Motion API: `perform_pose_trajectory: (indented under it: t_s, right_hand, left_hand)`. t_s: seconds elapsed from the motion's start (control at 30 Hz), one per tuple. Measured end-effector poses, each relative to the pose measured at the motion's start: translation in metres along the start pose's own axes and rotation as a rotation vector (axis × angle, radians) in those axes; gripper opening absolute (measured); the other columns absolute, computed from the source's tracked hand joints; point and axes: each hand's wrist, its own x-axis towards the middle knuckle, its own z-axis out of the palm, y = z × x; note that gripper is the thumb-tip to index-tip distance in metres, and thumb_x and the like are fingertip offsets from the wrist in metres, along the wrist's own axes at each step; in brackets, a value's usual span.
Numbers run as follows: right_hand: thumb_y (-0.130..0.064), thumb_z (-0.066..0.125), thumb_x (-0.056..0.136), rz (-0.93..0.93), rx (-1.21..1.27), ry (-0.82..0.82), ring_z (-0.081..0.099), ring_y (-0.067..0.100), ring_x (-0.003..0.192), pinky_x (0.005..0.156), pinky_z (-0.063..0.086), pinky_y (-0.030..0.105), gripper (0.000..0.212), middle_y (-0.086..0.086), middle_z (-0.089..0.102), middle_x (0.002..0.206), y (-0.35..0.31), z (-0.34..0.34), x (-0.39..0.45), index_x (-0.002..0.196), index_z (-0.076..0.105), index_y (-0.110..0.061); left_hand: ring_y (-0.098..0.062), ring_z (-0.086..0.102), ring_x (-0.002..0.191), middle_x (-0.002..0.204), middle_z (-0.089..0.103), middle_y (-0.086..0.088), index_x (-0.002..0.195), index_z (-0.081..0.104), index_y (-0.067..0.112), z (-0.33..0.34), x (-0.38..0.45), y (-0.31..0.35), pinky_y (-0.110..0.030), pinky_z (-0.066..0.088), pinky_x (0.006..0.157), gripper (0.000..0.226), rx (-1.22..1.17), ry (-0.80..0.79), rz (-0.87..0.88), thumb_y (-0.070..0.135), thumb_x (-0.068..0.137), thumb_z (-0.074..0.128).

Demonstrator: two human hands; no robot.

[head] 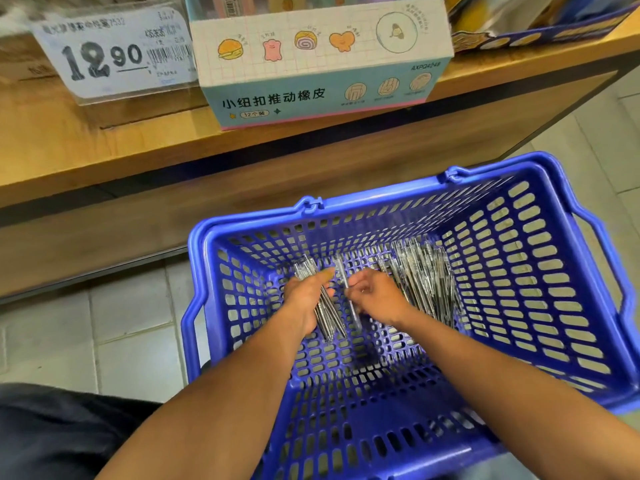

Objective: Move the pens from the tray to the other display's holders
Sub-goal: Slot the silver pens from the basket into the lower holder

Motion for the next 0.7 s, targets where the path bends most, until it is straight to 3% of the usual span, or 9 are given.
perform_pose_trajectory:
  t_s: [0.07, 0.13, 0.2, 0.23, 0.3, 0.37, 0.47, 0.6, 0.7]
  right_hand:
    - [-0.011, 0.066, 0.089, -0.055, 0.103, -0.101, 0.060, 0.006, 0.052, 0.051, 0.048, 0.017, 0.013, 0.000, 0.064, 0.078, -0.010, 0.005, -0.010, 0.097, 0.057, -0.014]
    - [-0.013, 0.068, 0.088, -0.088, 0.153, -0.119, 0.060, 0.008, 0.052, 0.051, 0.048, 0.018, 0.015, -0.001, 0.064, 0.078, -0.014, 0.011, -0.017, 0.099, 0.058, -0.012]
    - [-0.017, 0.069, 0.088, -0.101, 0.195, -0.108, 0.060, 0.010, 0.052, 0.051, 0.048, 0.020, 0.015, 0.002, 0.064, 0.076, -0.015, 0.013, -0.020, 0.099, 0.061, -0.011]
    - [-0.019, 0.069, 0.089, -0.102, 0.198, -0.101, 0.060, 0.010, 0.052, 0.051, 0.048, 0.020, 0.013, 0.002, 0.065, 0.075, -0.015, 0.012, -0.020, 0.096, 0.062, -0.011]
    - [-0.024, 0.067, 0.091, -0.071, 0.088, -0.006, 0.060, 0.008, 0.054, 0.052, 0.047, 0.016, 0.009, 0.001, 0.067, 0.079, -0.007, 0.005, -0.014, 0.089, 0.063, -0.015]
    - [-0.020, 0.062, 0.093, 0.013, -0.176, 0.186, 0.062, 0.008, 0.065, 0.060, 0.048, 0.013, 0.008, 0.001, 0.068, 0.088, 0.007, -0.008, -0.005, 0.086, 0.060, -0.016]
    - [-0.017, 0.062, 0.093, 0.151, -0.479, 0.309, 0.062, 0.022, 0.085, 0.072, 0.048, 0.028, 0.014, 0.008, 0.064, 0.100, 0.028, -0.022, 0.003, 0.104, 0.055, -0.011]
    - [-0.014, 0.058, 0.094, 0.230, -0.750, 0.228, 0.063, 0.032, 0.097, 0.079, 0.051, 0.037, 0.033, 0.015, 0.064, 0.110, 0.038, -0.021, 0.007, 0.124, 0.044, -0.007]
    - [-0.013, 0.059, 0.094, 0.187, -0.579, 0.159, 0.063, 0.026, 0.085, 0.074, 0.052, 0.029, 0.024, 0.010, 0.064, 0.093, 0.034, -0.020, 0.009, 0.114, 0.049, -0.006]
  left_hand:
    - [-0.034, 0.059, 0.120, 0.138, 0.056, -0.020, 0.151, 0.034, 0.007, 0.002, -0.003, 0.002, -0.055, 0.047, 0.102, 0.103, -0.018, -0.065, 0.002, 0.036, 0.068, 0.087]
    - [-0.041, 0.048, 0.133, 0.151, 0.043, -0.022, 0.153, 0.029, 0.012, 0.003, -0.005, 0.003, -0.062, 0.040, 0.107, 0.112, 0.028, -0.098, -0.008, 0.040, 0.062, 0.089]
    - [-0.044, 0.064, 0.113, 0.133, 0.058, -0.028, 0.149, 0.035, 0.005, 0.003, -0.007, 0.001, -0.060, 0.052, 0.093, 0.096, 0.004, -0.115, -0.034, 0.025, 0.070, 0.087]
    - [-0.041, 0.070, 0.097, 0.119, 0.066, -0.027, 0.145, 0.039, 0.001, 0.003, -0.008, 0.001, -0.052, 0.058, 0.081, 0.083, 0.003, -0.104, -0.033, 0.017, 0.076, 0.083]
    - [-0.027, 0.068, 0.071, 0.091, 0.070, -0.017, 0.137, 0.047, 0.002, 0.001, -0.008, 0.000, -0.036, 0.054, 0.062, 0.063, 0.056, -0.047, -0.019, 0.013, 0.083, 0.077]
    - [-0.018, 0.058, 0.058, 0.071, 0.063, -0.008, 0.132, 0.050, 0.003, -0.001, -0.008, 0.000, -0.030, 0.049, 0.055, 0.053, 0.048, -0.015, -0.024, 0.013, 0.086, 0.074]
    - [-0.015, 0.056, 0.055, 0.068, 0.059, -0.006, 0.132, 0.049, 0.004, -0.003, -0.008, 0.001, -0.029, 0.049, 0.053, 0.049, 0.035, -0.016, -0.041, 0.011, 0.088, 0.072]
    - [-0.015, 0.057, 0.058, 0.073, 0.060, -0.006, 0.132, 0.049, 0.004, -0.003, -0.008, 0.001, -0.030, 0.049, 0.055, 0.049, 0.021, -0.011, -0.036, 0.009, 0.089, 0.071]
    - [-0.017, 0.059, 0.061, 0.074, 0.062, -0.007, 0.131, 0.050, 0.004, -0.002, -0.008, 0.000, -0.031, 0.050, 0.057, 0.048, 0.011, -0.005, -0.045, 0.010, 0.088, 0.072]
